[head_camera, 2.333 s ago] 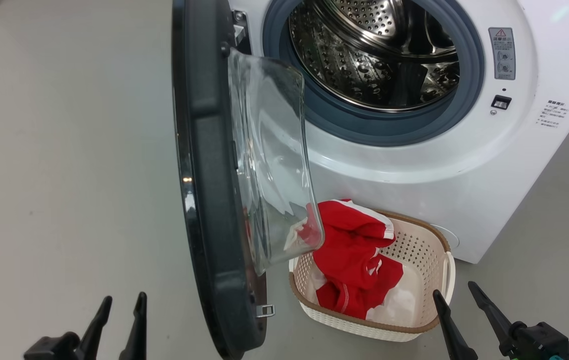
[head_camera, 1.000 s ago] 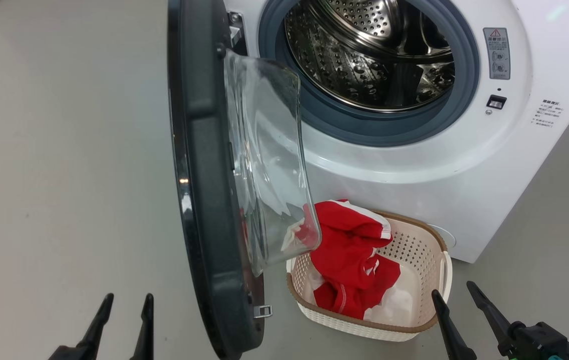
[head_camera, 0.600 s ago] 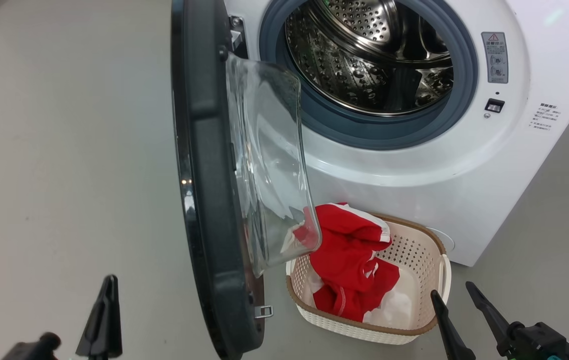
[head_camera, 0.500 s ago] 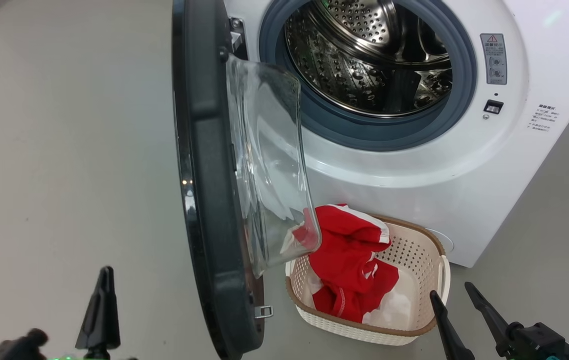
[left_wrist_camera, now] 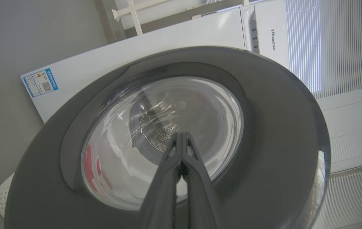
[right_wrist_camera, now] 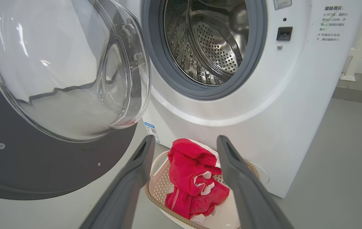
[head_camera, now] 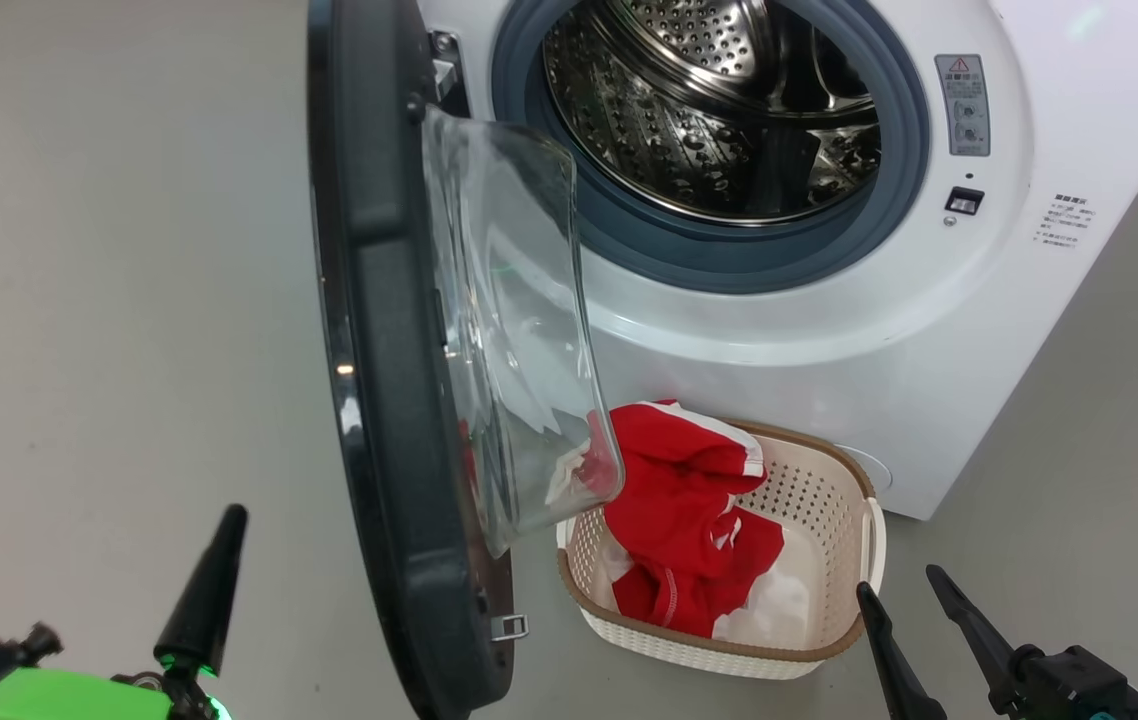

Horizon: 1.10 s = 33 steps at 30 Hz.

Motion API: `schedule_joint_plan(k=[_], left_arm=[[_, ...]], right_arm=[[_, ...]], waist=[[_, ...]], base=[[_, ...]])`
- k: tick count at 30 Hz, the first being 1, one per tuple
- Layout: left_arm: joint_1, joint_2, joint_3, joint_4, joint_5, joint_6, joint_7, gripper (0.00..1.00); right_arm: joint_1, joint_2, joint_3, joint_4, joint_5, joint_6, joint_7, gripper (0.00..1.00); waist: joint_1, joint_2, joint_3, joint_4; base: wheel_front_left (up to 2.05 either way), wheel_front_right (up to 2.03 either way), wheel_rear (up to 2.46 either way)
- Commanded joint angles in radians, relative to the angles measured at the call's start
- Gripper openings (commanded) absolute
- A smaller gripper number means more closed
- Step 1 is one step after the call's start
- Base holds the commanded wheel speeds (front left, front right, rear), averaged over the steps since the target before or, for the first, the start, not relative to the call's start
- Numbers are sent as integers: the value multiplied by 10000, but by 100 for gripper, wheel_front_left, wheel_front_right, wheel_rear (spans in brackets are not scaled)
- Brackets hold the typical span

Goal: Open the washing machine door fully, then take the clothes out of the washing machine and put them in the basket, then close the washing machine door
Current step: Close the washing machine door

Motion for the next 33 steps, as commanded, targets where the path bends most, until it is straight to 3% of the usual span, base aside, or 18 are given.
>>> schedule_joint_plan(k=[1, 9, 15, 24, 33], left_arm=[[-408, 324, 357, -310, -168, -56, 358, 0], [-110, 508, 459, -803, -1040, -56, 3638, 0], [69, 179, 662, -1132, -976, -56, 5039, 0], [-8, -513, 826, -1347, -143, -56, 5762, 0], [-380, -1060, 278, -1386, 799, -56, 5523, 0]], right_arm=[[-442, -95, 254, -227, -5, 73, -65, 100], [-518, -107, 219, -236, 6, 73, -65, 100], [-557, -114, 208, -253, -4, 73, -65, 100], [-700, -105, 193, -272, -17, 73, -65, 100], [-833, -75, 127, -304, -9, 73, -65, 100]], waist=[[-1, 0, 49, -52], [-1, 0, 179, -259], [-1, 0, 237, -404], [-1, 0, 345, -836], [-1, 0, 486, -1541]], base=[[0, 0, 0], [0, 0, 0], [0, 0, 0], [0, 0, 0], [0, 0, 0]])
